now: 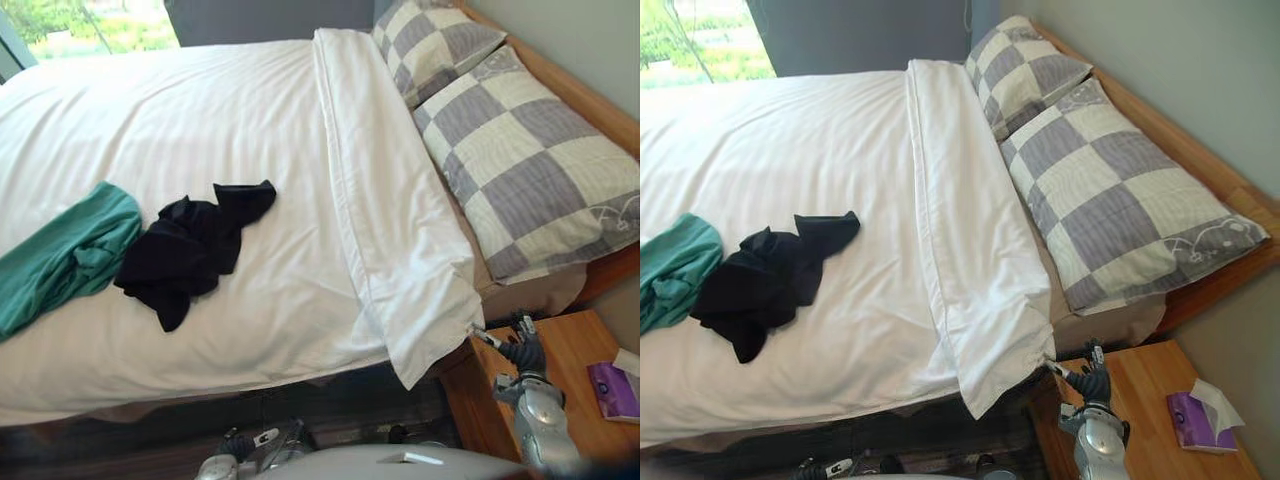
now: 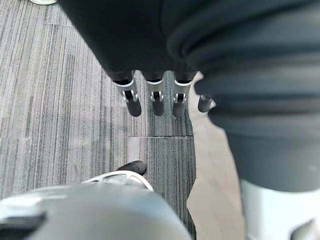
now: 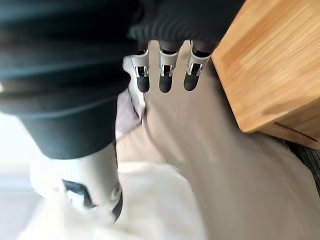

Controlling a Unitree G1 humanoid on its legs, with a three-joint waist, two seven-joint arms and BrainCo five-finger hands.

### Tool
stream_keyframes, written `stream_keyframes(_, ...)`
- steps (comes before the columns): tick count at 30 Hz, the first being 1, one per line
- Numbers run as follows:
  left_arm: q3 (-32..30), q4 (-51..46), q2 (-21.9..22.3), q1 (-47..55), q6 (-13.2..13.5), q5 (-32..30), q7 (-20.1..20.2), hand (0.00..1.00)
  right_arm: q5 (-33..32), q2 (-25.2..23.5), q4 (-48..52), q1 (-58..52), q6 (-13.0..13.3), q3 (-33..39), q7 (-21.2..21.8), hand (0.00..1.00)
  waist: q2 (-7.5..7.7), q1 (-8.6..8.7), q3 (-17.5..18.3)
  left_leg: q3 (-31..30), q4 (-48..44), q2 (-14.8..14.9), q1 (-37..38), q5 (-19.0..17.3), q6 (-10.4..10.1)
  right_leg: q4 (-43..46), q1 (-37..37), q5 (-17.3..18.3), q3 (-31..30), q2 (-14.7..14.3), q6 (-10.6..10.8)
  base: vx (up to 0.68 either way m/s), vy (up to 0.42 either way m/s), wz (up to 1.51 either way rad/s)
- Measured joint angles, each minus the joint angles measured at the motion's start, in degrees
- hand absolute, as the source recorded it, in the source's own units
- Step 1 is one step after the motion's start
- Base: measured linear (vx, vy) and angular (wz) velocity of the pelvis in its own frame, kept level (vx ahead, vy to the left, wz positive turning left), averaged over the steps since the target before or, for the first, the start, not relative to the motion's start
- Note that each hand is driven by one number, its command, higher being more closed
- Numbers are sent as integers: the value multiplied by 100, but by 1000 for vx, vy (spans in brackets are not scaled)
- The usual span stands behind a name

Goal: Tidy the bed and pick cloth on bed and put in laundry

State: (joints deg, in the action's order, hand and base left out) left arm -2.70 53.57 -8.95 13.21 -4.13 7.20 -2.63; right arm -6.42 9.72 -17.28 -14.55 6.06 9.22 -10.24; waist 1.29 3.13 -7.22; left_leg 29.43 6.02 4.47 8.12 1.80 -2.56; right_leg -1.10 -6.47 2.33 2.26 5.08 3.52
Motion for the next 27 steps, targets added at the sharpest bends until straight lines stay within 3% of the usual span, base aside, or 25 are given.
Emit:
stream_keyframes(7,7,0,-5,119,-16,-97,24,0,272,156,652,-95,-684,385,177,0,4,58,34,26,-1,15,41,-41,-57,22,-8,21,-36,-12,-11,-12,-4,-2)
stream_keyframes(8,28,0,-10,138,-27,-97,24,0,258,269,784,-90,-753,369,273,100,3,58,35,24,-1,10,45,-44,-53,23,-4,62,-38,-10,-29,-36,-6,1)
stream_keyframes(12,43,0,-34,142,-75,-95,26,0,-275,631,1083,177,-1009,342,721,100,33,55,80,-8,-1,-10,47,-51,-44,60,3,101,-28,-8,-47,-13,-2,2)
stream_keyframes(16,47,-1,-62,128,-150,-96,24,0,-1786,804,1078,741,-1200,32,992,100,68,40,96,-42,-1,-41,40,-62,-25,99,13,106,-1,14,-41,2,7,3)
stream_keyframes(19,142,-1,-77,79,-176,-93,6,0,-2788,683,1015,1253,-1282,-224,807,100,61,-4,89,-123,-2,-86,-64,-55,8,116,86,104,34,52,-41,8,19,12)
stream_keyframes(21,268,-2,-129,-36,-207,-80,-29,0,-3207,642,858,1598,-1275,-274,642,100,53,-80,52,-174,-3,-108,-216,-19,62,126,215,85,64,70,-19,-4,18,18)
stream_keyframes(23,281,-8,-148,-279,-310,33,-52,0,-3717,629,670,2285,-1184,-270,391,100,42,-122,-206,-238,-5,-134,-393,72,180,144,365,25,104,100,-18,-28,23,17)
stream_keyframes(27,458,-109,-259,-953,-440,148,-238,0,-4695,657,296,4096,-701,41,42,100,31,-292,-917,-303,-29,-142,-1000,285,321,176,902,-215,112,105,-19,-58,20,11)
